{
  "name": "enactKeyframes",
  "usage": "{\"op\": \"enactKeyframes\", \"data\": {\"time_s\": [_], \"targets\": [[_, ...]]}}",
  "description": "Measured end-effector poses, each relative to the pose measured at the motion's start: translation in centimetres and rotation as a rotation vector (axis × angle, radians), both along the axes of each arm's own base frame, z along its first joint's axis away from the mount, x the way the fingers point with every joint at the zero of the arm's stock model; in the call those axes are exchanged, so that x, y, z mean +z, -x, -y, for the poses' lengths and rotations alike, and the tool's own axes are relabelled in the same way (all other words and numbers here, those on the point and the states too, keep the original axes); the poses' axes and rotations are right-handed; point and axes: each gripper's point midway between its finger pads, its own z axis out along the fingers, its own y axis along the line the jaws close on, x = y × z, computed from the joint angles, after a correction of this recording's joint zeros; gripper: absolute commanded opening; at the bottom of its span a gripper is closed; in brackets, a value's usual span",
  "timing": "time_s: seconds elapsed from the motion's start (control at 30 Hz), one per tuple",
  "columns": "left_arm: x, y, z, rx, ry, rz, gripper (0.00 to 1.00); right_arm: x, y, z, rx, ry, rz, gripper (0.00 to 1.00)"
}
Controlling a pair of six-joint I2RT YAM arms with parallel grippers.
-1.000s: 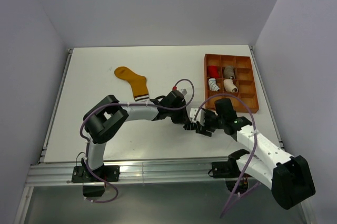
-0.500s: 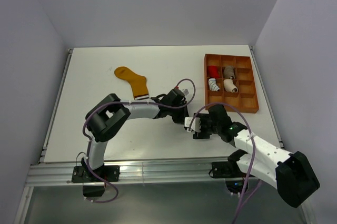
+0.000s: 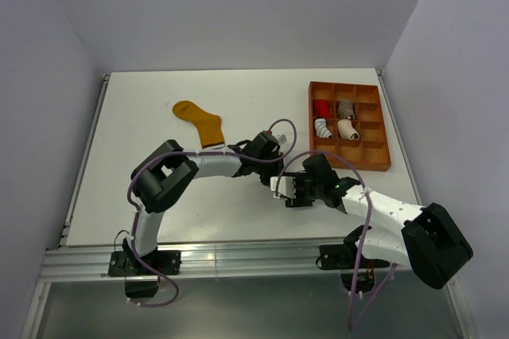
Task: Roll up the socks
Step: Roll the sock at the center of the board.
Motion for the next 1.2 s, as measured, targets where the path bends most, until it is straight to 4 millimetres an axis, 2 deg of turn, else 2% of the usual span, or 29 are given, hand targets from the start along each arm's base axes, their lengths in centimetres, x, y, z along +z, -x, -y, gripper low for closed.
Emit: {"op": "enactKeyframes", "data": {"time_s": [0.23,0.5,0.63,0.73,0.93,1.07,1.2], "targets": [[0.0,-0.1,-0.5,-0.043,0.019,-0.023,0.0,-0.2,-0.3,-0.3,0.004,0.032,-0.046,0.55],[0.0,0.0,-2.2,-0.1,0.012,-0.112,0.0,-0.5,-0.2,-1.3,0.029,0.043,-0.097,0.47],[0.0,0.0,-2.4,-0.127,0.002,-0.132,0.0,-0.6,0.0,-1.5,0.031,0.054,-0.139,0.39],[-0.1,0.0,-2.5,-0.144,0.003,-0.147,0.0,-0.7,0.0,-1.6,0.031,0.066,-0.165,0.28],[-0.1,0.0,-2.7,-0.166,0.002,-0.187,0.01,-0.8,0.1,-1.9,0.04,0.088,-0.193,0.16],[0.0,-0.3,-3.2,-0.159,0.005,-0.217,0.08,-0.8,0.0,-2.2,0.035,0.097,-0.229,0.0],[0.0,-0.5,-4.1,-0.144,0.024,-0.249,0.16,-0.7,0.0,-3.0,0.029,0.083,-0.274,0.0]]}}
